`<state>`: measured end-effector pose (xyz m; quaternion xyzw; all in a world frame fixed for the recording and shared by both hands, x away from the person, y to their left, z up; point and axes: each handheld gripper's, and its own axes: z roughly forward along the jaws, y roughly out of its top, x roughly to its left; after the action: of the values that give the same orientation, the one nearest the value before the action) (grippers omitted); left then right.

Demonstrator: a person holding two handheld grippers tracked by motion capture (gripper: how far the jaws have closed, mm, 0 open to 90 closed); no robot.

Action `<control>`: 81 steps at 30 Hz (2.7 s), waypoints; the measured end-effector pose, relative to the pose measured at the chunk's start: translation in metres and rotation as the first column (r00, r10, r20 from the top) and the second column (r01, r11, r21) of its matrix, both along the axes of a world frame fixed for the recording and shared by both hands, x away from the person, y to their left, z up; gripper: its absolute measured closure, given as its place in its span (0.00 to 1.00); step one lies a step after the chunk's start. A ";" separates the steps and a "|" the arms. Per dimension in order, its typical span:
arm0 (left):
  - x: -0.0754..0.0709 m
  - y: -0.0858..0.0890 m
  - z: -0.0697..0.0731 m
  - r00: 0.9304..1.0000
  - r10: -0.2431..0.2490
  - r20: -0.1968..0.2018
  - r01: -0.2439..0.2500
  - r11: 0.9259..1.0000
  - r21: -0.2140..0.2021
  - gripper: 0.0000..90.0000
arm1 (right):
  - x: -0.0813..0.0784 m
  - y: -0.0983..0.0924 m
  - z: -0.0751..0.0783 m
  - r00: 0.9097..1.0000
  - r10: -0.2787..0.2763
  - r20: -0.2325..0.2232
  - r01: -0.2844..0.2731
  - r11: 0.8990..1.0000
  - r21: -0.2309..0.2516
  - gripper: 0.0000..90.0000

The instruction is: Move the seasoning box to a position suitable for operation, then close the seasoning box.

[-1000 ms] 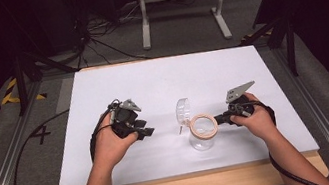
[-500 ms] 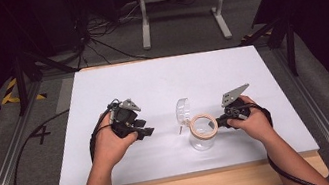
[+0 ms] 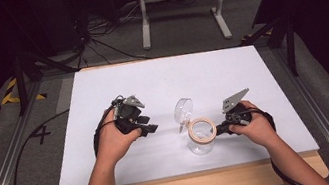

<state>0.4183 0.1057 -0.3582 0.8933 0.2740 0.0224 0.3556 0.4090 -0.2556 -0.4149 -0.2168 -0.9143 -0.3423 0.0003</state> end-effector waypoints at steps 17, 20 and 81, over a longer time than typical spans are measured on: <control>0.006 0.001 0.002 0.999 0.031 -0.004 -0.032 0.999 -0.019 0.58 | -0.021 0.027 -0.002 0.995 0.087 -0.037 -0.089 0.995 -0.046 1.00; 0.006 0.003 0.002 0.999 0.038 -0.007 -0.038 0.999 -0.023 0.58 | -0.023 0.032 -0.003 0.993 0.108 -0.047 -0.110 0.993 -0.053 1.00; -0.014 -0.028 0.020 0.984 0.047 0.173 -0.015 0.983 -0.181 0.90 | -0.057 0.043 0.050 0.992 -0.049 0.114 0.010 0.946 0.325 1.00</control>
<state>0.4047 0.0780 -0.3380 0.8478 0.2563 0.0825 0.4570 0.3522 -0.2130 -0.3647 -0.2063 -0.8406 -0.5002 -0.0247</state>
